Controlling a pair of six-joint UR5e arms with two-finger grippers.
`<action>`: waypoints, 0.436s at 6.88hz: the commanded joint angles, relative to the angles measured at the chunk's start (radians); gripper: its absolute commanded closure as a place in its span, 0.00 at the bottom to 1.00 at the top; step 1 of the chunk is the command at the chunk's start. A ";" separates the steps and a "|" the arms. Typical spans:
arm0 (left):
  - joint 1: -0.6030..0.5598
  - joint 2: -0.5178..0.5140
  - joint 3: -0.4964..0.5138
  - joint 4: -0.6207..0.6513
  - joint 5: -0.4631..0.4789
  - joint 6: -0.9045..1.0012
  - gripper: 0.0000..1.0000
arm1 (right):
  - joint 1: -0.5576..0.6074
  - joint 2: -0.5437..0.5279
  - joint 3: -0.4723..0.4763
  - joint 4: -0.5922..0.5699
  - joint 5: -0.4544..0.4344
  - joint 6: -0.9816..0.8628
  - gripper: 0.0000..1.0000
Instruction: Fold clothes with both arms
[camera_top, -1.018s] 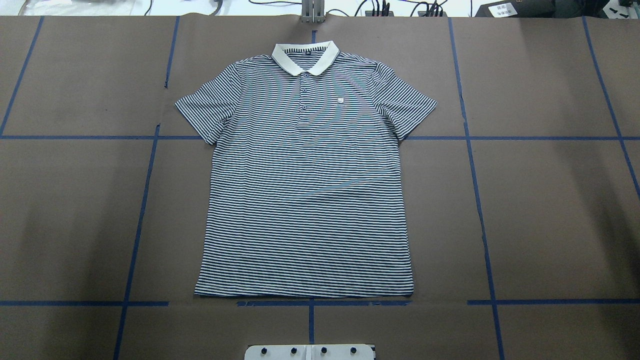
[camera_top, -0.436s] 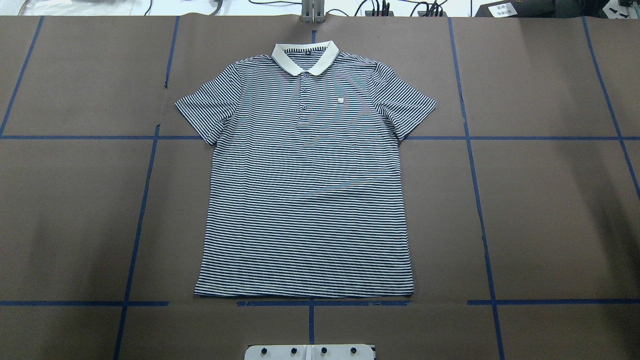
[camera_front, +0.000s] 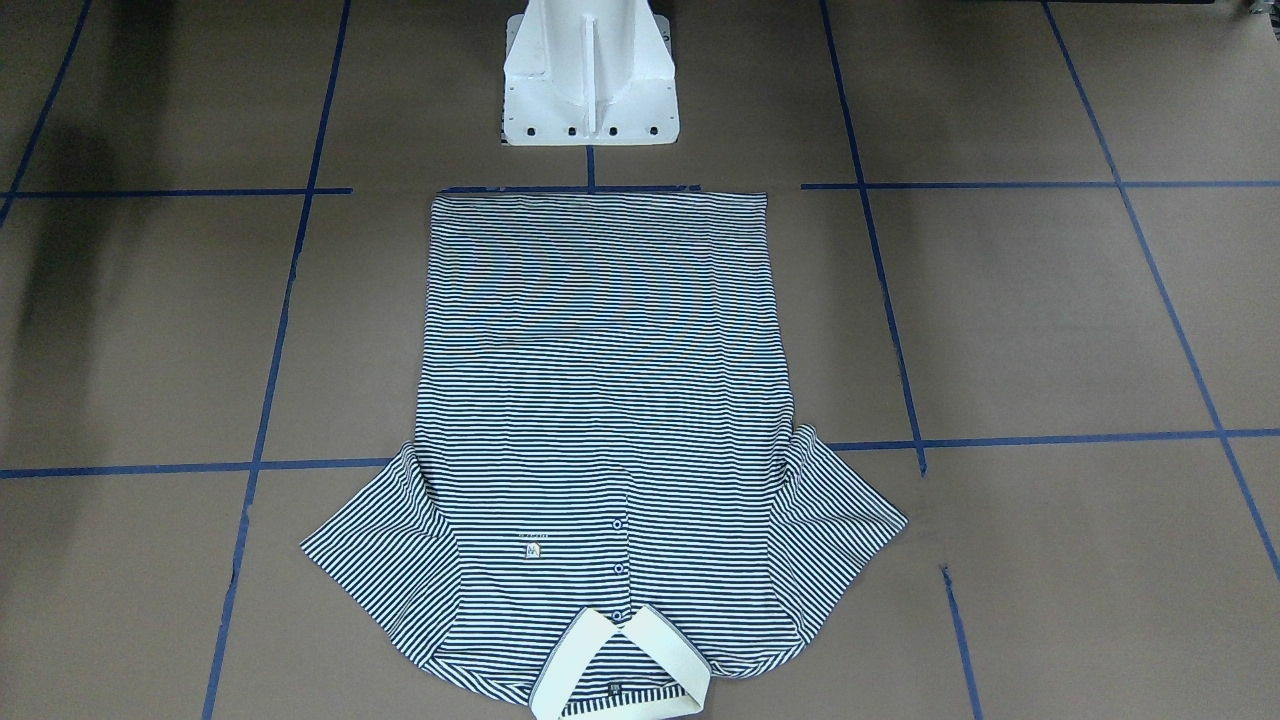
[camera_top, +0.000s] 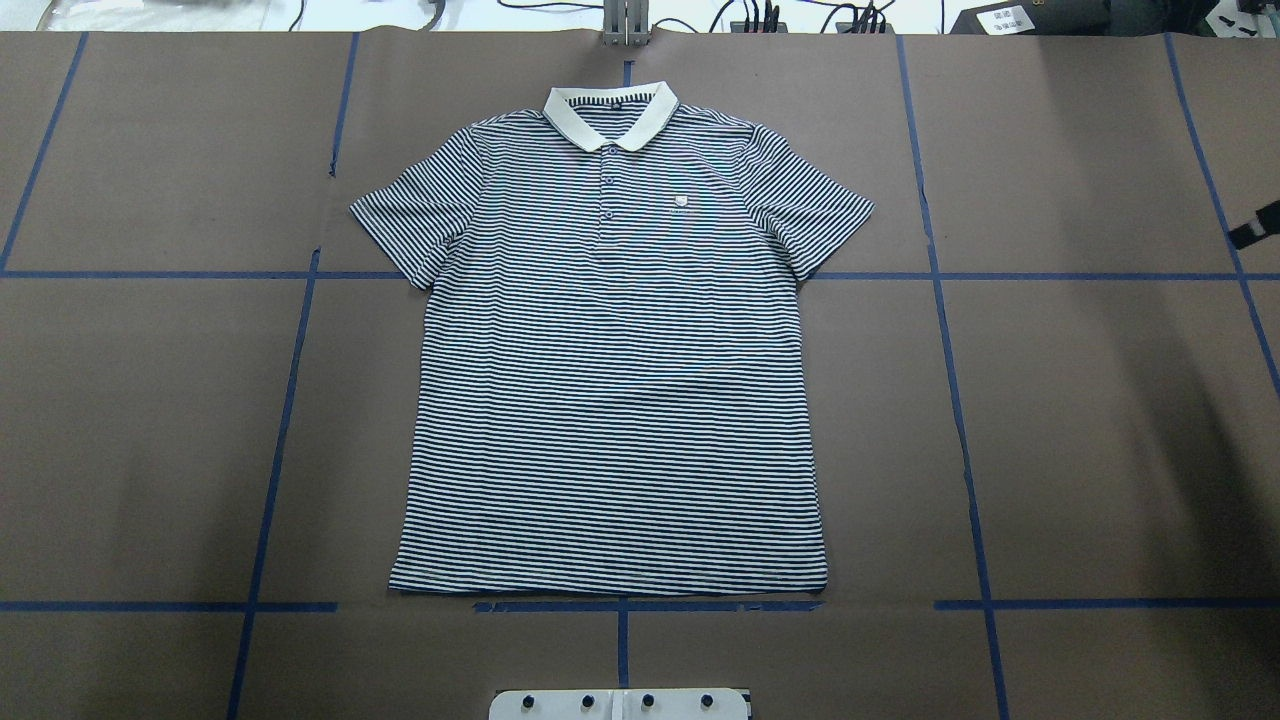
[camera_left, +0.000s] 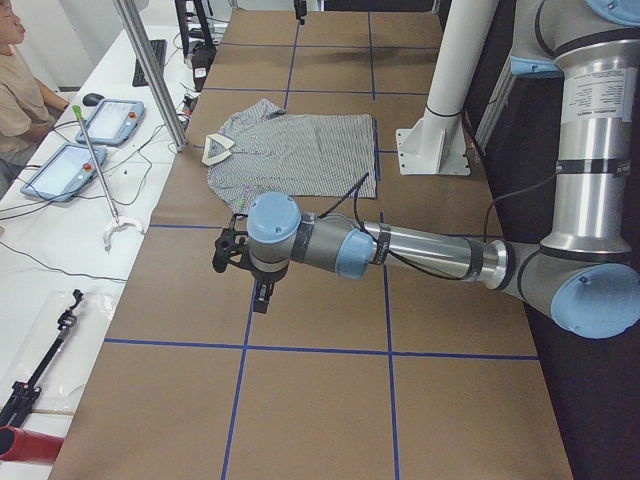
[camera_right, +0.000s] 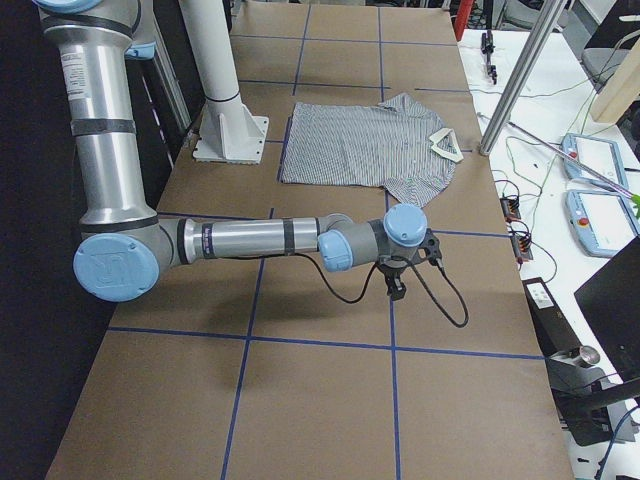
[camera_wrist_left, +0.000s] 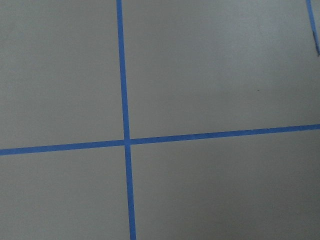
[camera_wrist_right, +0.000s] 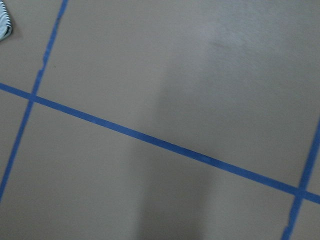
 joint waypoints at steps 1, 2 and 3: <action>-0.001 0.049 -0.072 -0.055 -0.014 0.003 0.00 | -0.133 0.214 -0.004 0.000 -0.020 0.299 0.00; -0.001 0.054 -0.067 -0.122 -0.058 0.001 0.00 | -0.213 0.296 -0.005 0.000 -0.129 0.425 0.00; -0.001 0.075 -0.072 -0.143 -0.131 0.000 0.00 | -0.305 0.374 -0.006 0.006 -0.253 0.601 0.01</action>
